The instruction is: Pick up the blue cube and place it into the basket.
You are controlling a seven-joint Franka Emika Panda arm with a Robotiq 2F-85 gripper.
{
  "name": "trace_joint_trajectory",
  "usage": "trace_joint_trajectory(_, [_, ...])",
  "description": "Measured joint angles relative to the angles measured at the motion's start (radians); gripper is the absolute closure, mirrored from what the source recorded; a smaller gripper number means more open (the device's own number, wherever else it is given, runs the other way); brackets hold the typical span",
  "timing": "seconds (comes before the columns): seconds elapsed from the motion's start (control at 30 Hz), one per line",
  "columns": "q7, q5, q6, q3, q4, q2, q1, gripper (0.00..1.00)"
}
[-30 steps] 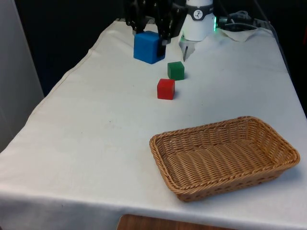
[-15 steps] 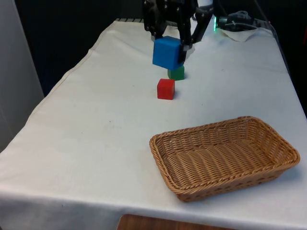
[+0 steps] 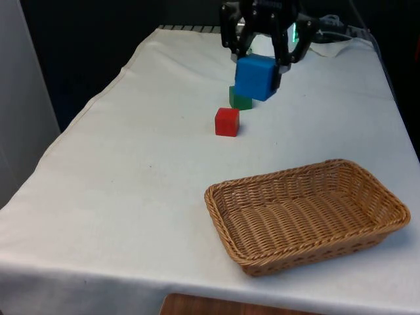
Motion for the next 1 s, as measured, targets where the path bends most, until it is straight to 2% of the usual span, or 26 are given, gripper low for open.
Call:
trace_joint_trajectory(0.5, [0.000, -0.022, 0.006, 0.045, 0.048, 0.054, 0.013, 1.00])
trace_joint_trajectory(0.77, [0.000, -0.024, 0.050, 0.067, 0.068, 0.114, 0.020, 1.00])
trace_joint_trajectory(1.0, [0.000, -0.024, 0.094, 0.087, 0.075, 0.156, 0.020, 1.00])
